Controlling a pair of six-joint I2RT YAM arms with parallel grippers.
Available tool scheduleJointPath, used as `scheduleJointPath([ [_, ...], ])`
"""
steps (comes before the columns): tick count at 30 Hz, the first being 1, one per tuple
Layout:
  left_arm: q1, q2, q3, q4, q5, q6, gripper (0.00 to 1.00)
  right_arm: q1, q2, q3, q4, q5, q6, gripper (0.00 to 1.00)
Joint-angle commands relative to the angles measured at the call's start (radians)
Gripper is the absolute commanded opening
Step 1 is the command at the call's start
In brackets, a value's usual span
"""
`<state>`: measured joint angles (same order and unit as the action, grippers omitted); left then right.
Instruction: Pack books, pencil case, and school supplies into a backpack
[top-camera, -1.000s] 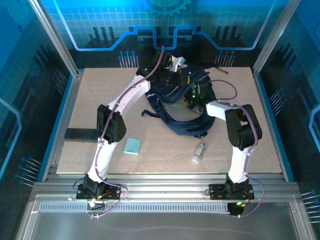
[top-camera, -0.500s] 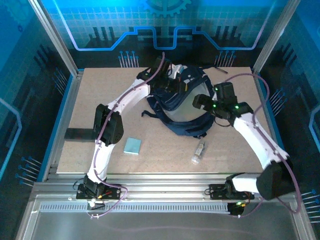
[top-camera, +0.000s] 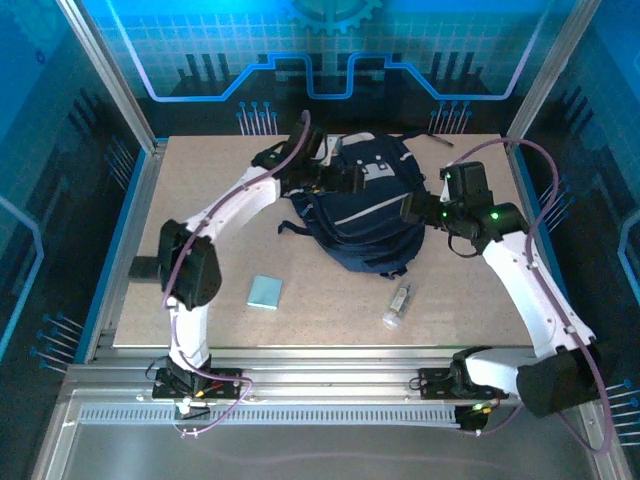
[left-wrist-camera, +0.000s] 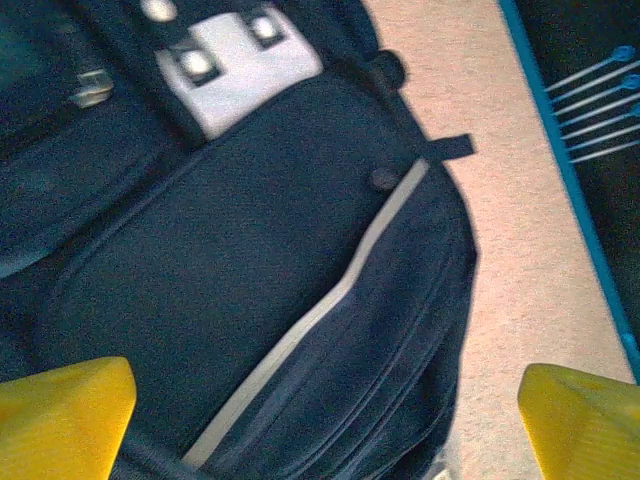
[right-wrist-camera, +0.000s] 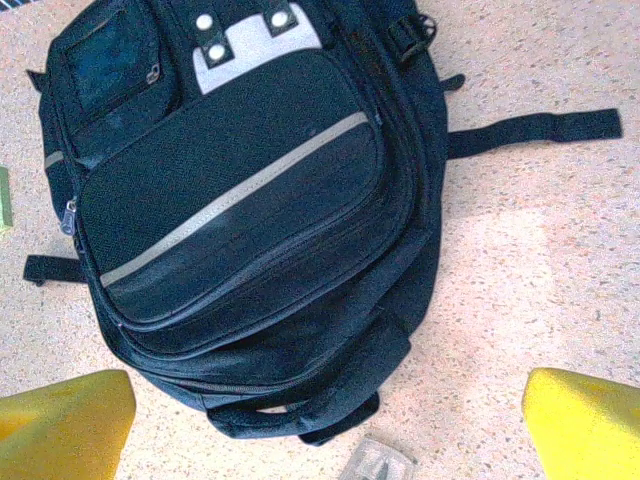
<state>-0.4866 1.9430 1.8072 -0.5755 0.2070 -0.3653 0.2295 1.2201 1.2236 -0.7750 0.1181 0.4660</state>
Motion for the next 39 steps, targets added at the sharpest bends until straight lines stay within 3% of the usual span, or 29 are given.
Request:
scheduleJointPath([
  [1,0.048,-0.129,-0.113,-0.057,-0.193,-0.043,0.99,-0.01,0.041,0.004,0.053,-0.064,-0.014,1.0],
  [10,0.29,-0.244,-0.404,-0.187,-0.318,-0.23,0.99,-0.007,0.098,-0.081,0.165,-0.136,-0.006,1.0],
  [16,0.452,-0.354,-0.599,-0.157,-0.356,-0.351,0.99,-0.006,0.171,-0.058,0.157,-0.151,-0.053,1.0],
  [21,0.554,-0.45,-0.707,-0.172,-0.466,-0.407,0.99,-0.007,0.24,-0.036,0.161,-0.18,-0.066,1.0],
  [28,0.721,-0.518,-0.842,-0.159,-0.465,-0.501,0.99,-0.008,0.303,-0.014,0.176,-0.2,-0.07,1.0],
  [39,0.863,-0.426,-0.861,-0.066,-0.442,-0.558,0.99,-0.007,0.283,-0.071,0.203,-0.206,-0.056,1.0],
])
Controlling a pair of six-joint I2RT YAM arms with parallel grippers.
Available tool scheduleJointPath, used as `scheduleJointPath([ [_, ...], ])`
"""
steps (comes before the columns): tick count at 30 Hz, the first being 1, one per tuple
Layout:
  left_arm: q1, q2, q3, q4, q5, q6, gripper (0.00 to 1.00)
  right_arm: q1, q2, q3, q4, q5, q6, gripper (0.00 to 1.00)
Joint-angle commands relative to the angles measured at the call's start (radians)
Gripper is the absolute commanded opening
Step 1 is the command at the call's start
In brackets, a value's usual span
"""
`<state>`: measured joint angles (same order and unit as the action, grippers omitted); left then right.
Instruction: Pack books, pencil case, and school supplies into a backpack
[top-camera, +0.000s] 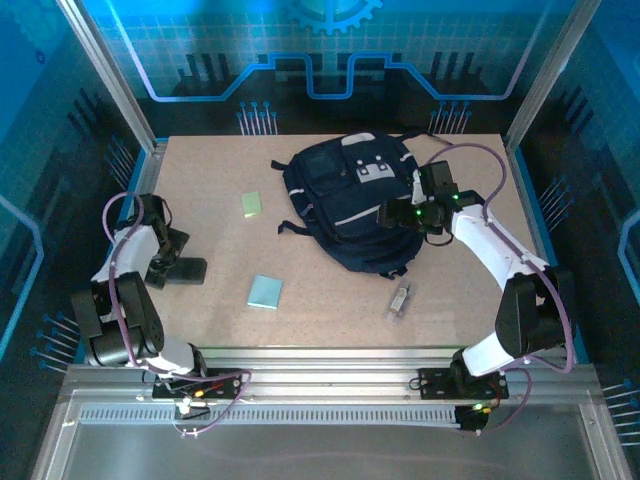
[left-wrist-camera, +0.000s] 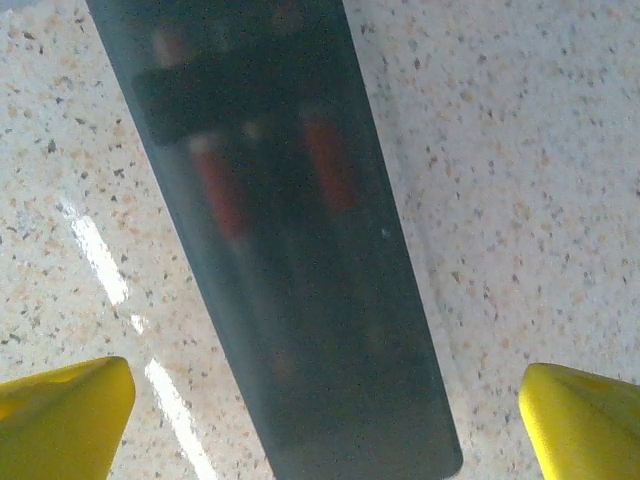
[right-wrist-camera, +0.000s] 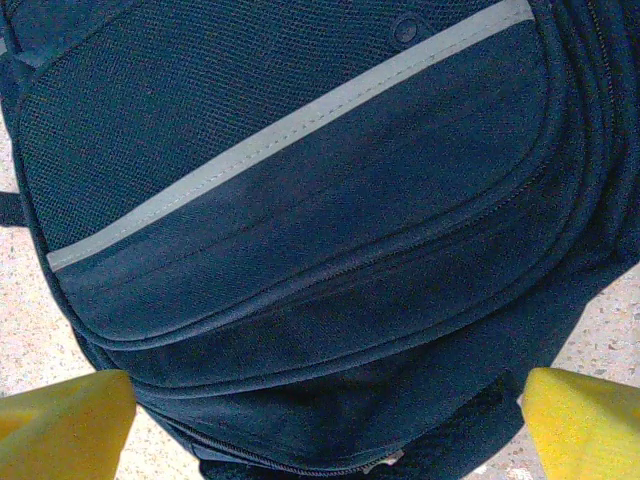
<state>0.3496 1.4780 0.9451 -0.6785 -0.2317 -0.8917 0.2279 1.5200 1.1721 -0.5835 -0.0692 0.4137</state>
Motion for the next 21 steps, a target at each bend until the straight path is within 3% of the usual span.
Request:
scheduleJointPath([
  [1,0.033,0.06,0.007,0.048,0.001,-0.03,0.99,-0.006,-0.022,-0.024,0.008,-0.016,-0.004,1.0],
  [7,0.037,0.172,0.023,0.087,0.008,-0.036,0.98,-0.006,-0.06,-0.042,-0.001,-0.001,-0.006,1.0],
  [10,0.037,0.194,0.004,0.119,0.026,-0.046,0.93,-0.006,-0.078,-0.054,0.003,0.008,0.001,1.0],
  [13,0.036,0.193,-0.008,0.138,0.026,-0.041,0.82,-0.006,-0.087,-0.063,0.004,0.009,0.008,1.0],
  [15,0.034,0.185,-0.009,0.142,0.026,-0.033,0.67,-0.007,-0.088,-0.065,0.005,0.006,0.01,1.0],
  [21,-0.023,0.126,0.017,0.137,0.01,-0.002,0.5,-0.007,-0.077,-0.05,0.015,-0.03,0.024,1.0],
])
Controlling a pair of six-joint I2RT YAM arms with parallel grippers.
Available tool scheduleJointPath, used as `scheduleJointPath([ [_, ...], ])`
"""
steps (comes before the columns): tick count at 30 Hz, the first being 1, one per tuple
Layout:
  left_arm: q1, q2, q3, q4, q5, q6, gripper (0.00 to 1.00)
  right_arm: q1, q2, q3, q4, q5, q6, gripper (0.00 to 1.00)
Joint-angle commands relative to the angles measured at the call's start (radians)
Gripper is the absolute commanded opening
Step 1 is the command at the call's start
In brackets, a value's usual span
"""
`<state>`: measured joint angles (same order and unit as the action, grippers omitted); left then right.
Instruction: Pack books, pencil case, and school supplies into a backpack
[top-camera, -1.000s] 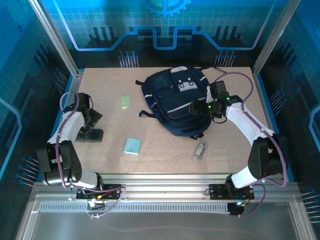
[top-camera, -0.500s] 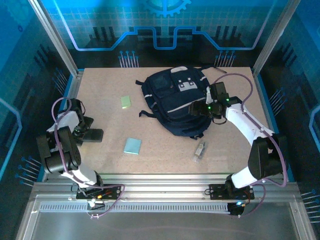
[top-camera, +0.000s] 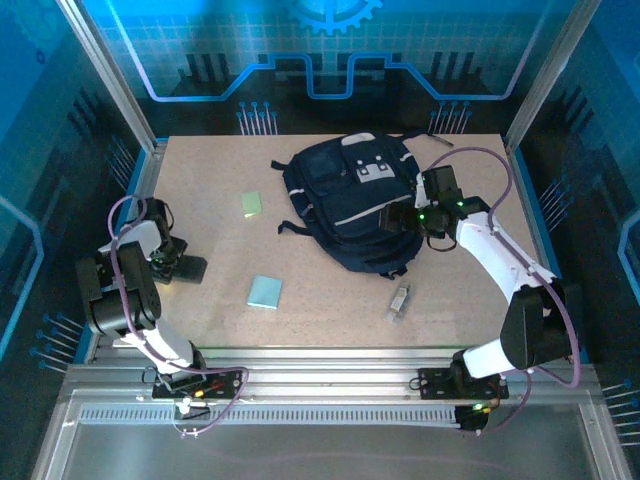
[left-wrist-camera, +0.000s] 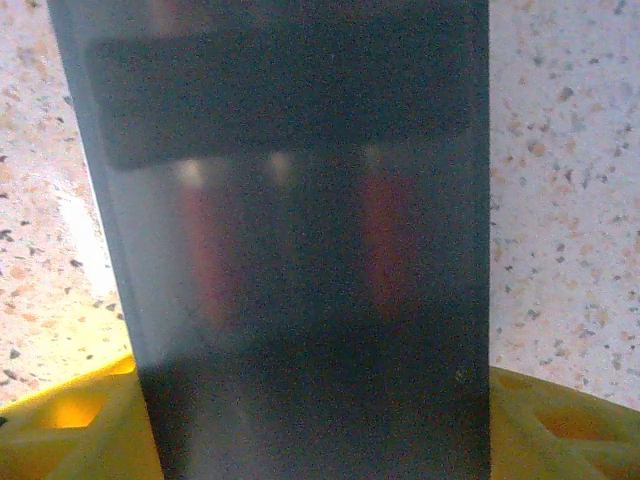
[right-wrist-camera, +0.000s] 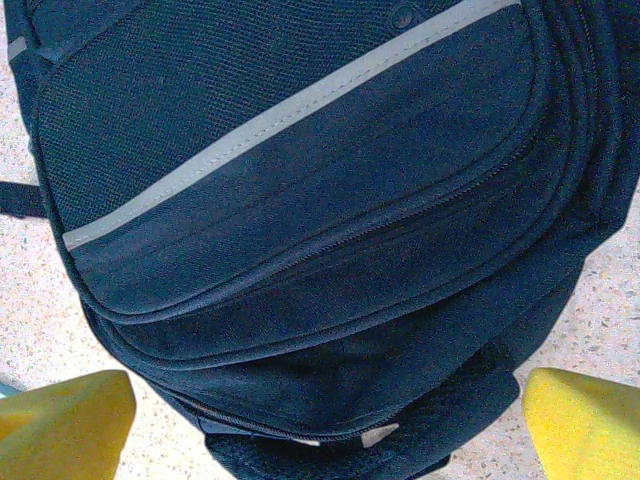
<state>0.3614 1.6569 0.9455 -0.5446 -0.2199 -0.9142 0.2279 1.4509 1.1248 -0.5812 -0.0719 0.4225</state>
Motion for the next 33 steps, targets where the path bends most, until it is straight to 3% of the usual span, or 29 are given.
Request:
scheduleJointPath([
  [1,-0.052,-0.066,0.027,0.001,-0.004,0.025,0.49,-0.005,-0.004,0.001,0.019,-0.041,0.021,1.0],
  [8,-0.207,-0.159,0.104,0.021,0.005,0.011,0.46,0.012,0.002,0.017,0.074,-0.119,0.054,1.0],
  [18,-0.568,-0.136,0.288,0.143,0.021,-0.06,0.45,0.058,0.035,0.01,0.276,-0.369,0.129,0.98],
  [22,-0.69,-0.085,0.357,0.194,0.025,-0.082,0.45,0.112,0.056,0.012,0.346,-0.412,0.118,0.95],
  [33,-0.867,-0.01,0.45,0.244,0.032,-0.123,0.45,0.199,0.11,-0.032,0.594,-0.43,0.214,0.92],
])
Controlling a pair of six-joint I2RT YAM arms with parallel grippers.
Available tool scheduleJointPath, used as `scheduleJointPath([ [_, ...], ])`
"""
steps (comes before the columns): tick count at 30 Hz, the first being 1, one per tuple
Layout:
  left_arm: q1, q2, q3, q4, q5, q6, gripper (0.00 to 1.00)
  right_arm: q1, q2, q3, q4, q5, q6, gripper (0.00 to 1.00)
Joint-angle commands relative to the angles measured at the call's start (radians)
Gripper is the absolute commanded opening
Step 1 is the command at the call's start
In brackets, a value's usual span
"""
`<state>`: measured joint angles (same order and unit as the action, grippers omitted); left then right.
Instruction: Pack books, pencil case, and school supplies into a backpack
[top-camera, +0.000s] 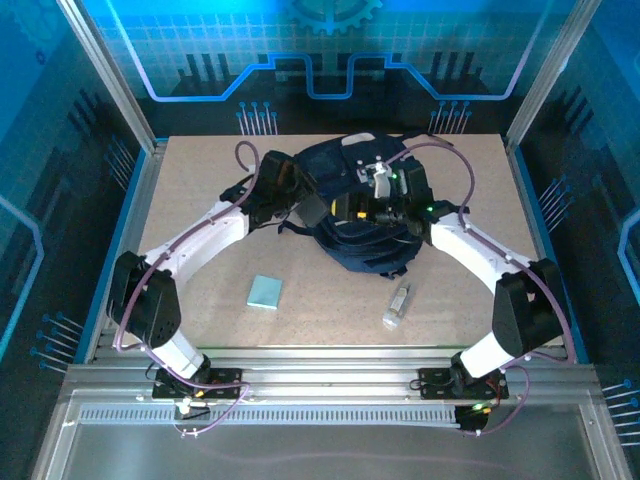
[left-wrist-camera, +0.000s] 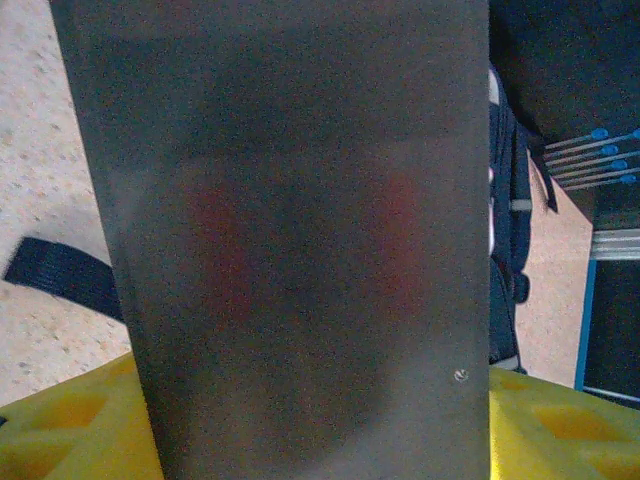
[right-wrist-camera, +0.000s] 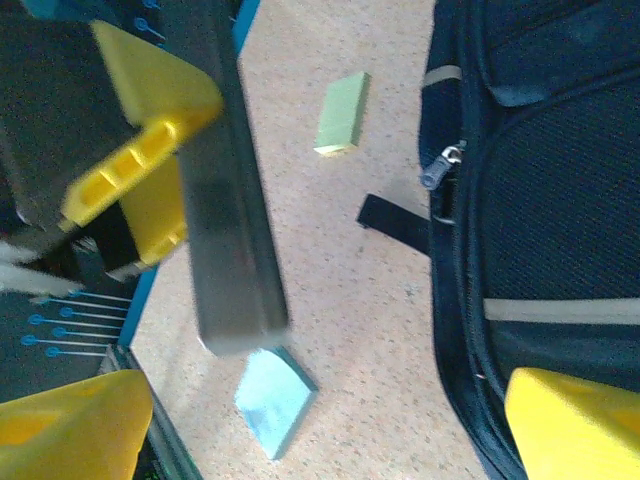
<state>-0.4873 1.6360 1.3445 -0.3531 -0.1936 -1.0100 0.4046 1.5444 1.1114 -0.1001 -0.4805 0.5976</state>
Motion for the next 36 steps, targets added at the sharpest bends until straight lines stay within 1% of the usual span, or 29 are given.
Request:
scheduleJointPath([
  [1,-0.025,0.017,0.057,0.055,0.012,-0.031,0.45,0.027,0.026,-0.02,0.133,-0.025,0.049,0.92],
  [4,-0.04,0.028,0.068,0.066,0.027,-0.045,0.45,0.034,0.057,-0.011,0.163,-0.036,0.066,0.9],
  [6,-0.051,0.036,0.077,0.07,0.036,-0.052,0.45,0.039,0.08,-0.001,0.18,-0.04,0.074,0.85],
  [8,-0.059,0.042,0.084,0.072,0.041,-0.057,0.46,0.044,0.097,0.001,0.203,-0.043,0.082,0.78],
  [12,-0.064,0.049,0.087,0.082,0.075,-0.066,0.46,0.048,0.129,0.009,0.229,-0.038,0.095,0.57],
  [16,-0.066,0.053,0.082,0.092,0.094,-0.07,0.47,0.046,0.144,0.011,0.267,-0.065,0.129,0.36],
  [17,-0.065,0.053,0.082,0.096,0.098,-0.067,0.48,0.045,0.144,0.013,0.268,-0.064,0.139,0.32],
  [19,-0.066,0.054,0.079,0.114,0.118,-0.042,0.53,0.041,0.144,0.012,0.26,-0.049,0.166,0.18],
  [20,-0.066,0.054,0.078,0.122,0.124,-0.022,0.6,0.037,0.143,0.005,0.269,-0.049,0.179,0.12],
  [23,-0.063,0.051,0.09,0.128,0.131,0.068,0.82,0.017,0.124,-0.026,0.288,-0.034,0.213,0.07],
  [24,-0.061,0.051,0.106,0.116,0.127,0.114,0.93,0.004,0.111,-0.042,0.289,-0.029,0.222,0.07],
  [25,-0.061,0.051,0.121,0.102,0.126,0.153,0.99,-0.008,0.098,-0.055,0.287,-0.027,0.227,0.07],
  [28,-0.062,0.058,0.179,0.052,0.137,0.296,0.99,-0.069,0.039,-0.099,0.253,-0.026,0.224,0.07],
  [32,-0.062,0.114,0.29,-0.06,0.188,0.52,0.99,-0.177,-0.06,-0.137,0.112,0.016,0.168,0.07],
  [34,-0.061,0.167,0.362,-0.137,0.238,0.616,0.99,-0.24,-0.107,-0.151,0.033,0.04,0.149,0.07],
  [36,-0.065,0.231,0.444,-0.214,0.304,0.702,0.99,-0.315,-0.155,-0.163,-0.037,0.036,0.123,0.07],
])
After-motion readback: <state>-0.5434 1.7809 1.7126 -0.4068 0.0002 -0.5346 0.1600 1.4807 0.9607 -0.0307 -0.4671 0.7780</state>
